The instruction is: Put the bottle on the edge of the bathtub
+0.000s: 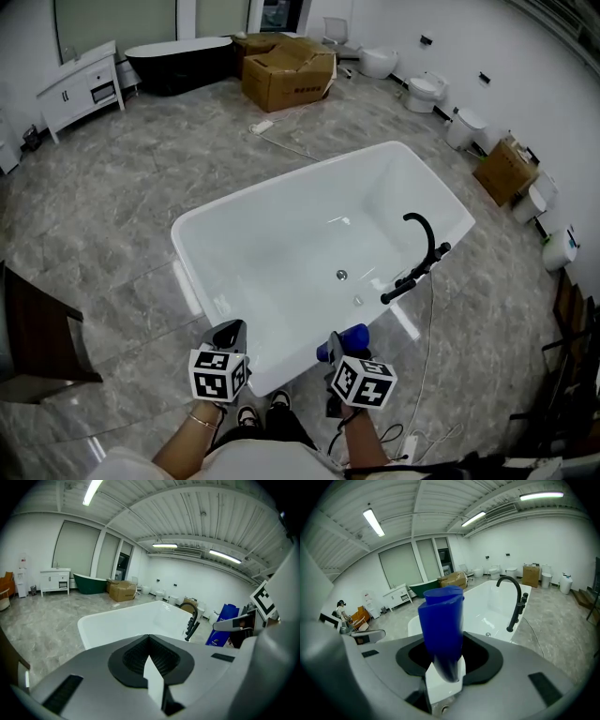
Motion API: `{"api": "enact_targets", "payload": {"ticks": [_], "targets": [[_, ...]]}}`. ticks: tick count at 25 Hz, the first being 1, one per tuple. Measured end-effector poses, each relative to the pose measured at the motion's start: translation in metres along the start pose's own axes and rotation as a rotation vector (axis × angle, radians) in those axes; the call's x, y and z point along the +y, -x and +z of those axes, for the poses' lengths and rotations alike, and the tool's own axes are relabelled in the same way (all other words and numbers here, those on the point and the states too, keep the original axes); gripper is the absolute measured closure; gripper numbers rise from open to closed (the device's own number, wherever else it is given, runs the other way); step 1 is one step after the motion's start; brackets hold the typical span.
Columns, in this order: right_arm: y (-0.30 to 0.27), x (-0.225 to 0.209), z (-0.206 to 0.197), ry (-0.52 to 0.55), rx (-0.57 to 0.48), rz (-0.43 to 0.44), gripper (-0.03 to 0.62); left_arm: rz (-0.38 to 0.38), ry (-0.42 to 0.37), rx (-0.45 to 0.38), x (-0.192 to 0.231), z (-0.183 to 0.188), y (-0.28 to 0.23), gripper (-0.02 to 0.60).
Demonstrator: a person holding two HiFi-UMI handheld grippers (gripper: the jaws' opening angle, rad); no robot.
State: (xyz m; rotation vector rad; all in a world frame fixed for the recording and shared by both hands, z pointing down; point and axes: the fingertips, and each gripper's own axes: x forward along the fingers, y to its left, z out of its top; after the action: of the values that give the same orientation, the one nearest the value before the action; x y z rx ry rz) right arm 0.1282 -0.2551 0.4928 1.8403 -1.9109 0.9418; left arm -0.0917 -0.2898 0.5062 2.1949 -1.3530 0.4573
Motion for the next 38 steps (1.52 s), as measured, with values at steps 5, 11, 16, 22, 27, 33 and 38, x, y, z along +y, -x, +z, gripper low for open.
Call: {"api": "enact_targets", "payload": {"ticks": [5,11,16,22,27,33,38], "targets": [[-0.007,-0.004,-0.015,-0.012,0.029,0.006,0.424,0.004,0.011,0.030,-0.004,-0.016,-0.006,0.571],[-0.015,-0.004,-0.030,-0.029,0.038,0.009,0.424,0.004,-0.005,0.053,-0.009,-0.030,-0.012,0.571],[-0.019,-0.012,-0.045,-0.057,0.048,0.002,0.424,-0.004,-0.019,0.073,-0.018,-0.041,-0.021,0.571],[-0.026,-0.027,-0.064,-0.092,0.066,-0.010,0.424,-0.001,-0.014,0.103,-0.022,-0.057,-0.036,0.571],[-0.035,-0.035,-0.081,-0.098,0.088,-0.010,0.424,0.010,-0.006,0.134,-0.018,-0.076,-0.047,0.571],[-0.041,-0.041,-0.102,-0.113,0.109,-0.005,0.424,0.012,-0.009,0.163,-0.020,-0.096,-0.062,0.571],[-0.050,-0.047,-0.120,-0.132,0.122,-0.002,0.424,-0.006,-0.011,0.175,-0.030,-0.111,-0.075,0.571]]}}
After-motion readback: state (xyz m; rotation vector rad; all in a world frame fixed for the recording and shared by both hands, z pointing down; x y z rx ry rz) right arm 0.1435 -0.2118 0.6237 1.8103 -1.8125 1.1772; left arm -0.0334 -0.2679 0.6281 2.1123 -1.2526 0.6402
